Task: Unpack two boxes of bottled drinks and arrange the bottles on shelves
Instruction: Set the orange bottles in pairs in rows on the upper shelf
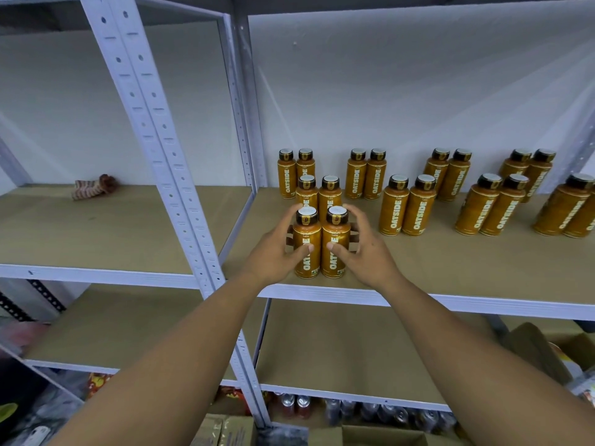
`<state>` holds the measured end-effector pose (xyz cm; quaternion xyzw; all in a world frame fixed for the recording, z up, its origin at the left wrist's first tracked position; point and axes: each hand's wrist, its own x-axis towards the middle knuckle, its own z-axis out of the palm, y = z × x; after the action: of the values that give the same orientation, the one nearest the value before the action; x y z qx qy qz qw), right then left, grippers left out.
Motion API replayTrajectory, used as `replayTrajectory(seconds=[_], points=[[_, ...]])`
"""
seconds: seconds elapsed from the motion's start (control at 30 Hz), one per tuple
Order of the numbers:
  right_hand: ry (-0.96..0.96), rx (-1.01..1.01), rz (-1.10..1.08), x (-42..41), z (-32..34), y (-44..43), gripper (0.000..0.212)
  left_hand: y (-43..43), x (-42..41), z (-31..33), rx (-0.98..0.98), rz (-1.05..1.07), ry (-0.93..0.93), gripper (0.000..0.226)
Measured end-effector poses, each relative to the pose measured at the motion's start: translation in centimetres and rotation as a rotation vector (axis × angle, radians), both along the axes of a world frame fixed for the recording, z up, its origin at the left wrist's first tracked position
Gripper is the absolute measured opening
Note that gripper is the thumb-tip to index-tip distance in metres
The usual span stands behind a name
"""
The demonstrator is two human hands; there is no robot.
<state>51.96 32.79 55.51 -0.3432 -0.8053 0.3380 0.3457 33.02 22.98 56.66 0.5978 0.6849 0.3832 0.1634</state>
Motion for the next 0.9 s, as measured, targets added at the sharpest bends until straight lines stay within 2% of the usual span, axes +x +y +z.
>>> replayTrajectory(seconds=[0.67,0.73,0.83,0.9], points=[[-0.028,-0.004,0.015,-0.1,0.3,-0.2,0.082,0.6,-0.1,-0.4,0.013,0.013,-0.035,0.085],[-0.026,-0.021,0.021,0.1,0.0,-0.1,0.088,0.4,0.1,-0.8,0.006,0.035,-0.069,0.093],[-0.047,-0.169,0.0,1.0,-1.3,0.2,0.106,-0.6,0.8,-2.7,-0.05,0.121,-0.162,0.11],[-0.089,-0.218,-0.04,2.0,-2.5,0.2,0.11,-1.6,1.4,-4.8,-0.073,0.203,-0.161,0.114]])
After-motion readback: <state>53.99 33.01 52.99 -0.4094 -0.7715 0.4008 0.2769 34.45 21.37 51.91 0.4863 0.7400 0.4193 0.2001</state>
